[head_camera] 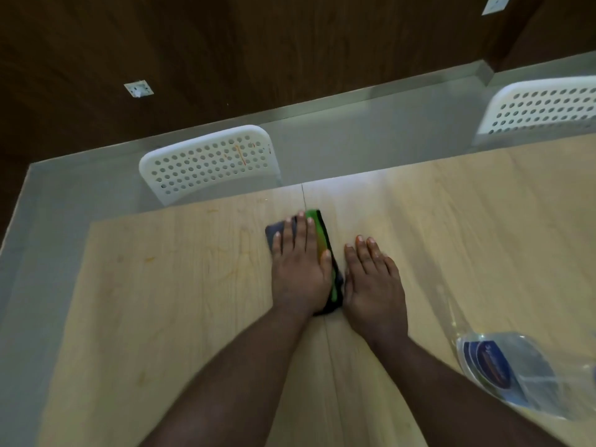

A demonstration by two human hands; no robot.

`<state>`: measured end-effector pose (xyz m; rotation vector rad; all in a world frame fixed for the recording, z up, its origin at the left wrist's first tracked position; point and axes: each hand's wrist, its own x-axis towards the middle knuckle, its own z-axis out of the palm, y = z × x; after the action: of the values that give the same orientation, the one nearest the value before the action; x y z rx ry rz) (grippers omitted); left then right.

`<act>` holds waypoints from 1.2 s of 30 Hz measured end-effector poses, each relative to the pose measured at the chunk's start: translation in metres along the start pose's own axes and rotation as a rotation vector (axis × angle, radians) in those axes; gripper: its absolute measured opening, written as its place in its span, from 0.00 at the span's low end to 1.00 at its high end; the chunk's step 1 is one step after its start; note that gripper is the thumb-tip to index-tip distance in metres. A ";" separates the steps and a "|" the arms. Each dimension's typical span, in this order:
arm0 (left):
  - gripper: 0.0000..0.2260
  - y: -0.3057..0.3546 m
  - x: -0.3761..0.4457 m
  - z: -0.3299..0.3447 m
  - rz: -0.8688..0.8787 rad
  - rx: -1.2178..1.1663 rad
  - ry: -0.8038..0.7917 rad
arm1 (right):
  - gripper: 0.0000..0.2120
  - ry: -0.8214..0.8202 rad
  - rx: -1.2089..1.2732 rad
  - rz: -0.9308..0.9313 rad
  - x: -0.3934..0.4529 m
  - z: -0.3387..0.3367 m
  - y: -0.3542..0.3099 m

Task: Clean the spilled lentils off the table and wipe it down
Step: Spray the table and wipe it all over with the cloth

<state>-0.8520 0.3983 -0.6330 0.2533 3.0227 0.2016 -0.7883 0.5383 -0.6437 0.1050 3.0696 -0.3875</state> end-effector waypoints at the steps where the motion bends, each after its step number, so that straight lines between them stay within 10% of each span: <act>1: 0.32 -0.006 -0.014 -0.002 0.072 0.015 -0.042 | 0.30 -0.005 -0.003 0.000 0.000 -0.001 0.000; 8: 0.32 -0.047 0.063 -0.014 0.565 0.152 -0.079 | 0.28 0.020 -0.013 0.010 0.002 0.007 0.003; 16: 0.32 -0.013 0.058 -0.009 -0.109 0.009 0.036 | 0.28 0.012 -0.004 0.023 0.001 0.005 0.001; 24: 0.32 -0.057 0.009 -0.011 0.455 0.111 -0.080 | 0.27 -0.083 -0.092 -0.103 0.000 -0.005 0.000; 33: 0.33 -0.042 0.049 -0.013 -0.162 -0.003 0.027 | 0.26 -0.070 -0.087 -0.135 -0.001 -0.004 0.001; 36: 0.32 -0.028 -0.029 -0.002 -0.098 -0.002 0.006 | 0.26 -0.081 -0.103 -0.132 -0.002 -0.006 -0.001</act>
<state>-0.8278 0.3660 -0.6321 0.1035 3.0314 0.1975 -0.7870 0.5386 -0.6375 -0.1144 3.0173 -0.2324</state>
